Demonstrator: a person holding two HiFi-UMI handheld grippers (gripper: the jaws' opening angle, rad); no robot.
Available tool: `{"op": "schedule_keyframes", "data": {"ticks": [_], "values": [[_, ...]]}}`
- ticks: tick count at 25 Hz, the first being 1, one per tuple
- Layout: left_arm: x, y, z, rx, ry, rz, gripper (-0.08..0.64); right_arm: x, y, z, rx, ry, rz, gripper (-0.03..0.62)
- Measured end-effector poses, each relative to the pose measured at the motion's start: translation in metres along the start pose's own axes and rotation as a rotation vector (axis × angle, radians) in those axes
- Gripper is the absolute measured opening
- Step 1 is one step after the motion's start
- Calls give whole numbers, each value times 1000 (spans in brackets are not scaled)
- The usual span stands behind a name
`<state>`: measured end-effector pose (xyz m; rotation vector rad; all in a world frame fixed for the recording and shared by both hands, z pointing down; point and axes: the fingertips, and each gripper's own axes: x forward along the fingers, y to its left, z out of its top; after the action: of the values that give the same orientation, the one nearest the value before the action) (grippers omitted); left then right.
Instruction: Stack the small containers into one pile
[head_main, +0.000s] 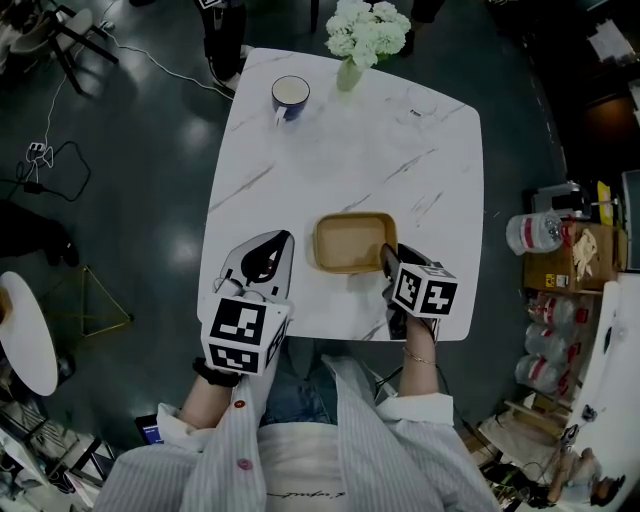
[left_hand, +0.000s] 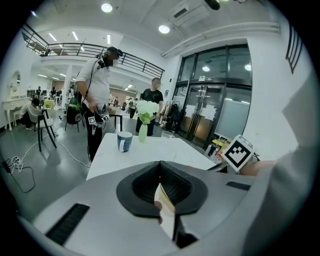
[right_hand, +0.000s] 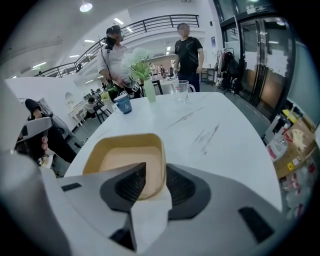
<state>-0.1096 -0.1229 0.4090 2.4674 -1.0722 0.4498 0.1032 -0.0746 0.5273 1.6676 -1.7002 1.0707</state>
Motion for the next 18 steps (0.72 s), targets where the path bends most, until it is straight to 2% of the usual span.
{"op": "schedule_keyframes", "data": {"ticks": [10, 18], "values": [[-1, -16, 7, 14, -27, 4, 17, -21, 8, 8, -8, -70, 50, 118], [10, -61, 36, 13, -90, 1, 17, -70, 24, 49, -40, -213, 227, 118]]}}
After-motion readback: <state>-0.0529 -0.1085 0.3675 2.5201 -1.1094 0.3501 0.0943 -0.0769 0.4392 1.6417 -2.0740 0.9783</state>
